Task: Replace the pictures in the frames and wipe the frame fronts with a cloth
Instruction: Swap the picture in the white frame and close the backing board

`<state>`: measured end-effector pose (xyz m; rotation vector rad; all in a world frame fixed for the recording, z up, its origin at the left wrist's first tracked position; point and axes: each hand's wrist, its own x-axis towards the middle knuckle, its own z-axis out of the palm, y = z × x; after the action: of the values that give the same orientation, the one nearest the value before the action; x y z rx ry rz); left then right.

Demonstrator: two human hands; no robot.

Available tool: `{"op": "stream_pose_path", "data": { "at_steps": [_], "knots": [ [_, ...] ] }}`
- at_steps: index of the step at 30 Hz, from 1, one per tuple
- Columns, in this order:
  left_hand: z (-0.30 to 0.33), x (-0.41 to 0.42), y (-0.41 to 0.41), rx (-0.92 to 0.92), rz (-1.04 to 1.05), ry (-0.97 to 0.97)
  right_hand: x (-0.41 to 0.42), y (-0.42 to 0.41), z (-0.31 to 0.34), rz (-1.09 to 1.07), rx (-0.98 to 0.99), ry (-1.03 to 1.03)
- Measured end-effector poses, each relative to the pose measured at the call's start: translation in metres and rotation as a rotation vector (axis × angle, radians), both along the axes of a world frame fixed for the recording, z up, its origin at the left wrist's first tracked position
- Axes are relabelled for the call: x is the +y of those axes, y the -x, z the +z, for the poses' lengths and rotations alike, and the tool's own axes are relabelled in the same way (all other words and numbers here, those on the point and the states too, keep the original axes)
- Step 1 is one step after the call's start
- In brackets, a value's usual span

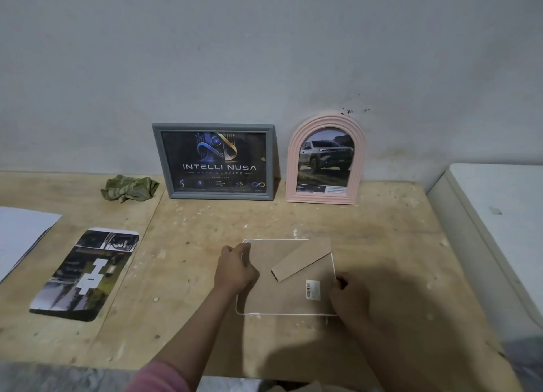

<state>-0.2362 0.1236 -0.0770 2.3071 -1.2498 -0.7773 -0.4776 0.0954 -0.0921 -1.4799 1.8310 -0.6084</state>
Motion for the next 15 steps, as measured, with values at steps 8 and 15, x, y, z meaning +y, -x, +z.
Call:
{"op": "stream_pose_path", "data": {
  "at_steps": [8, 15],
  "knots": [
    [0.011, -0.028, -0.006, -0.075, -0.026, -0.133, -0.004, 0.009, 0.003, 0.064, -0.007, -0.052],
    [0.013, -0.046, -0.008, 0.028, 0.029, -0.283, -0.010, 0.007, 0.006, 0.097, 0.034, -0.094]
  ]
}}
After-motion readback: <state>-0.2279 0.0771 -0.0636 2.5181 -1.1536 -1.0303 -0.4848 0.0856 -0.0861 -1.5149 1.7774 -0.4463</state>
